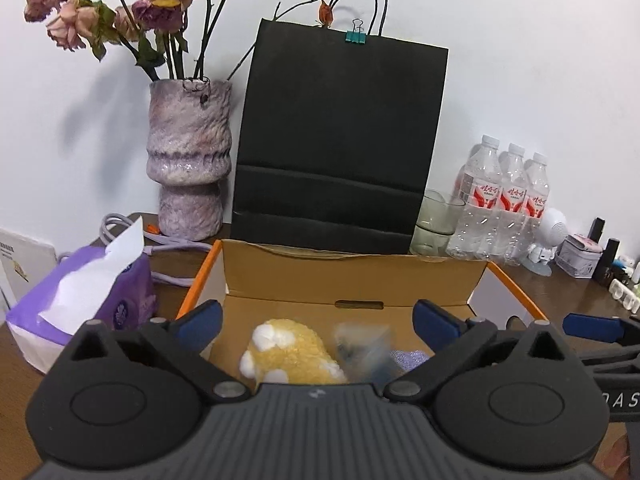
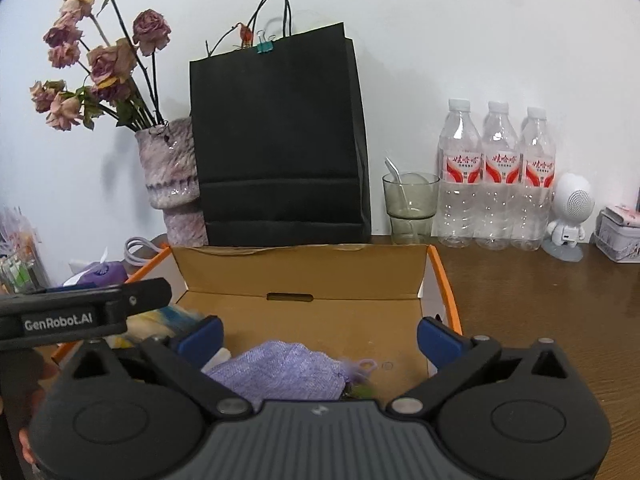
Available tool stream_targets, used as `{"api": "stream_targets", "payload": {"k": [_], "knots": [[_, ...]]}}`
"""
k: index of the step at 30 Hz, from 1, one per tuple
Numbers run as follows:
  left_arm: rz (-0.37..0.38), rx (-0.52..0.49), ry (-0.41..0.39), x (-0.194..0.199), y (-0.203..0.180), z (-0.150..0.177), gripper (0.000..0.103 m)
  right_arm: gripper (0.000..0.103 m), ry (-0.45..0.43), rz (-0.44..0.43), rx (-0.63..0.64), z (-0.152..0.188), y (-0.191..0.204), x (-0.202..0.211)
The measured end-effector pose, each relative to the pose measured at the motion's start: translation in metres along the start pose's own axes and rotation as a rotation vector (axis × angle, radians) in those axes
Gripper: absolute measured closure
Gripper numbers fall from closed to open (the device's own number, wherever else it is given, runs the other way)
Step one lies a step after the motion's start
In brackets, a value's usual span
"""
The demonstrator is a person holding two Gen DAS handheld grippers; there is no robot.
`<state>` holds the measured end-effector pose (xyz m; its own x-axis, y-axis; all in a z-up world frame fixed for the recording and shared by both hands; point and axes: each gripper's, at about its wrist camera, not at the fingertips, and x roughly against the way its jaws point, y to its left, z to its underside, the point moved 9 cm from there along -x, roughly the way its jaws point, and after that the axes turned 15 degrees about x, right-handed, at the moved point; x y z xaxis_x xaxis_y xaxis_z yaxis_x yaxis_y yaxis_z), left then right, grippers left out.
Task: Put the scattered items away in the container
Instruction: 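Carry both items into the box and open both tools, then move both tools back toward the remaining items on the table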
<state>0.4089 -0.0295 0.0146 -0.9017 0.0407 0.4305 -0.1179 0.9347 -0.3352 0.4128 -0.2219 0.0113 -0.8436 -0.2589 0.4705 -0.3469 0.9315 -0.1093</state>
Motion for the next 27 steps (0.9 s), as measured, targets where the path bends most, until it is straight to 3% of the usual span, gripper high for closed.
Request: {"api": "stream_targets", "payload": {"k": [17,27], "knots": [[-0.014,-0.006,-0.01,0.003,0.001,-0.001,0.0,0.0,0.011,0.013,0.01,-0.002,0.0,0.003],[0.036,0.014,-0.035,0.027,-0.005,-0.008,0.0,0.0,-0.017,0.014,0.029,-0.011,0.003,0.02]]}}
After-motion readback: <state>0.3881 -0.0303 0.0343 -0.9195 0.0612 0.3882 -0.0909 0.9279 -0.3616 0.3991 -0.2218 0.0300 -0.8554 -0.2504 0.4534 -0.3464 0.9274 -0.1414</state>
